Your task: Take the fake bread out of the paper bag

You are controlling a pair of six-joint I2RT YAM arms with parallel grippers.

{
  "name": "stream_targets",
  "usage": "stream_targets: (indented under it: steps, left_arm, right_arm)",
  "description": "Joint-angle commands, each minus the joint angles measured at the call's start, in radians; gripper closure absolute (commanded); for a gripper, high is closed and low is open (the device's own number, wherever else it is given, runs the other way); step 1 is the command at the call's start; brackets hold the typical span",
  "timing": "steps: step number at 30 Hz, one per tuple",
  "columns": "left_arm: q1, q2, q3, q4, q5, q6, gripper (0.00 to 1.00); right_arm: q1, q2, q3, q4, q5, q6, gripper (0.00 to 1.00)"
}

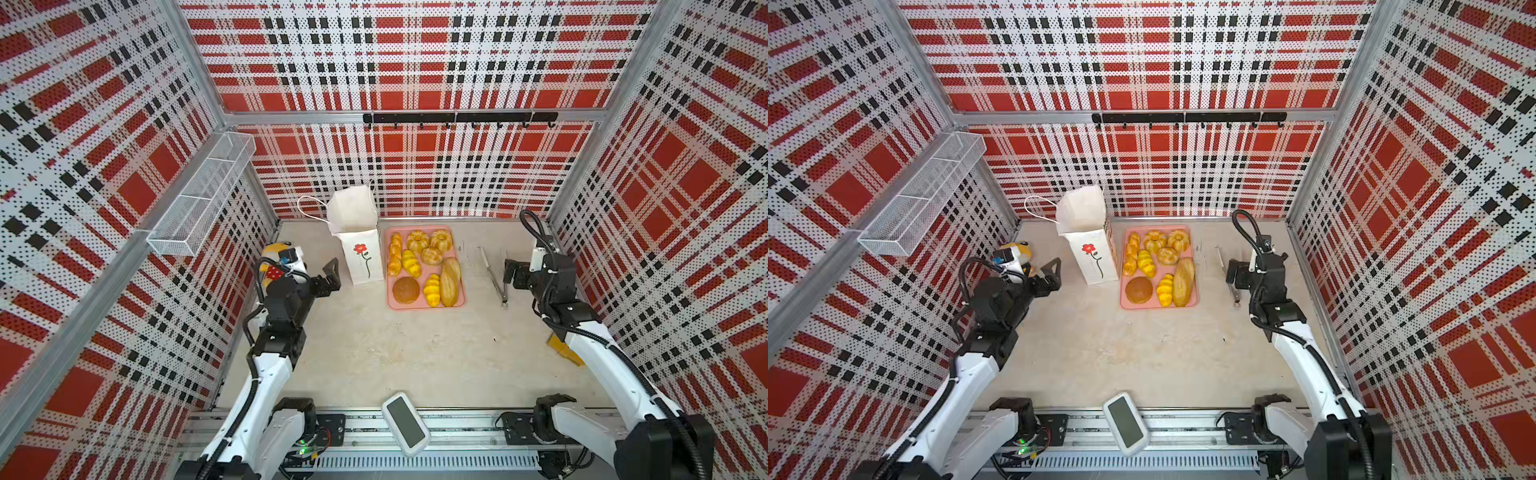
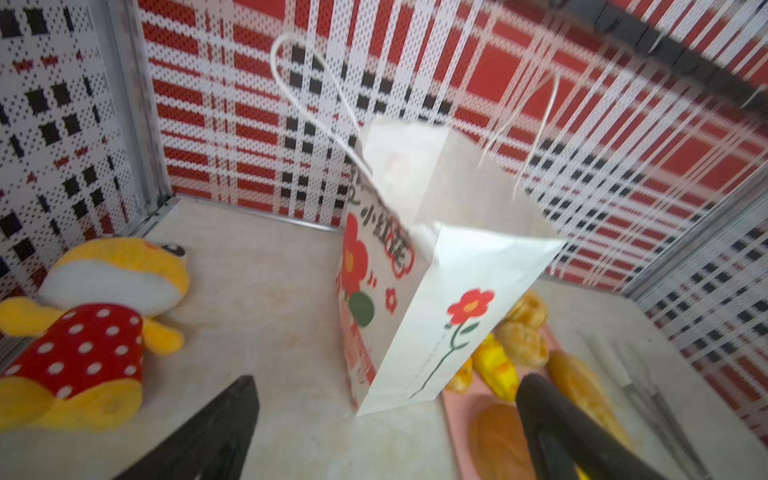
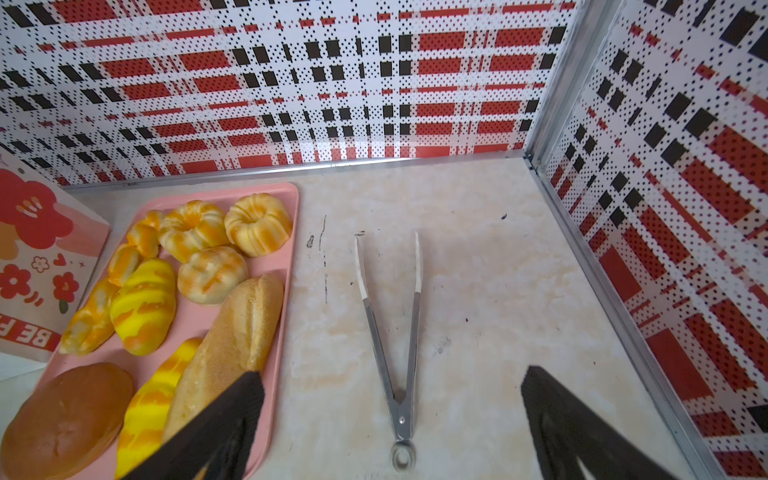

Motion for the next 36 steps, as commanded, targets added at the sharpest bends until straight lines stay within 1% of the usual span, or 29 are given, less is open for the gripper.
stream_targets:
  steps: [1,3,4,5,6,7,8,9,10,11,12,13,14,15,17,18,19,20,21,22,23,24,26,28,29,31,33,35,36]
  left_arm:
    - [0.007,0.035,-0.094,0.199,-0.074,0.051,0.01]
    - [0.008,0.087,-0.137,0.267,-0.103,0.053,0.01]
    - [0.008,0.116,-0.154,0.298,-0.112,0.059,0.01]
    - [0.008,0.148,-0.168,0.332,-0.121,0.063,0.0]
    - [0.008,0.183,-0.179,0.385,-0.127,0.065,0.01]
    - [0.018,0.204,-0.164,0.38,-0.115,0.057,0.01]
    - [0.024,0.216,-0.144,0.344,-0.104,0.068,0.01]
    - [0.024,0.237,-0.136,0.351,-0.093,0.089,0.0]
    - [0.024,0.26,-0.138,0.383,-0.083,0.11,0.0]
    - [0.023,0.289,-0.148,0.426,-0.078,0.135,0.0]
    - [0.023,0.32,-0.166,0.487,-0.082,0.16,0.01]
    - [0.031,0.355,-0.173,0.519,-0.078,0.175,0.0]
    - [0.033,0.382,-0.182,0.537,-0.108,0.185,0.01]
    - [0.041,0.417,-0.196,0.588,-0.11,0.192,0.01]
    - [0.075,0.49,-0.202,0.717,-0.051,0.188,0.0]
    - [0.094,0.524,-0.2,0.735,-0.01,0.202,0.01]
    - [0.1,0.562,-0.2,0.769,-0.003,0.205,0.0]
    - [0.11,0.612,-0.201,0.846,0.011,0.188,0.01]
    - [0.112,0.652,-0.194,0.889,0.057,0.193,0.01]
    - [0.098,0.643,-0.18,0.845,0.069,0.222,0.01]
    - [0.073,0.634,-0.16,0.785,0.036,0.247,0.0]
    - [0.054,0.643,-0.151,0.745,0.008,0.274,0.01]
    - [0.032,0.719,-0.132,0.83,-0.004,0.281,0.0]
    - [-0.001,0.671,-0.089,0.648,-0.104,0.299,0.01]
    - [-0.012,0.676,-0.082,0.649,-0.129,0.305,0.0]
    - [-0.016,0.7,-0.094,0.724,-0.13,0.303,0.01]
    - [-0.029,0.692,-0.099,0.72,-0.15,0.31,0.01]
    - [-0.058,0.695,-0.102,0.729,-0.199,0.331,0.01]
    - [-0.057,0.695,-0.104,0.732,-0.2,0.332,0.01]
  right_arm:
    - [0.0,0.017,-0.199,0.428,-0.029,-0.169,0.0]
    - [0.001,0.076,-0.324,0.707,-0.022,-0.227,0.0]
    - [-0.001,0.117,-0.359,0.806,-0.007,-0.231,0.0]
    - [-0.006,0.16,-0.374,0.863,0.001,-0.231,0.0]
    - [-0.009,0.202,-0.373,0.875,-0.003,-0.231,0.0]
    - [-0.012,0.237,-0.364,0.872,-0.014,-0.228,0.0]
    - [-0.015,0.258,-0.346,0.843,-0.024,-0.205,0.0]
    - [-0.017,0.275,-0.317,0.766,-0.046,-0.2,0.0]
    - [-0.018,0.302,-0.303,0.742,-0.063,-0.201,0.0]
    - [-0.018,0.348,-0.31,0.793,-0.078,-0.206,0.0]
    - [-0.018,0.405,-0.331,0.878,-0.081,-0.209,0.0]
    - [-0.023,0.474,-0.375,1.035,-0.08,-0.211,0.0]
    - [-0.034,0.544,-0.415,1.2,-0.082,-0.2,0.0]
    - [-0.035,0.567,-0.444,1.277,-0.049,-0.184,0.0]
    - [-0.041,0.507,-0.433,1.155,-0.043,-0.167,0.0]
    - [-0.043,0.52,-0.415,1.145,-0.048,-0.17,0.0]
    - [-0.043,0.539,-0.397,1.148,-0.033,-0.175,0.0]
    - [-0.043,0.53,-0.375,1.083,-0.019,-0.168,0.0]
    - [-0.043,0.511,-0.348,1.001,-0.005,-0.151,0.0]
    - [-0.043,0.516,-0.326,0.969,0.005,-0.148,0.0]
    - [-0.049,0.528,-0.327,0.995,-0.011,-0.15,0.0]
    - [-0.049,0.525,-0.333,0.997,-0.002,-0.149,0.0]
    - [-0.049,0.526,-0.331,0.996,-0.005,-0.149,0.0]
    - [-0.049,0.523,-0.329,0.987,-0.008,-0.149,0.0]
    - [-0.049,0.526,-0.326,0.986,-0.006,-0.147,0.0]
    - [-0.051,0.523,-0.324,0.979,-0.004,-0.144,0.0]
    - [-0.049,0.524,-0.325,0.983,-0.004,-0.144,0.0]
    - [-0.051,0.524,-0.326,0.986,-0.003,-0.144,0.0]
    - [-0.05,0.524,-0.327,0.988,-0.002,-0.144,0.0]
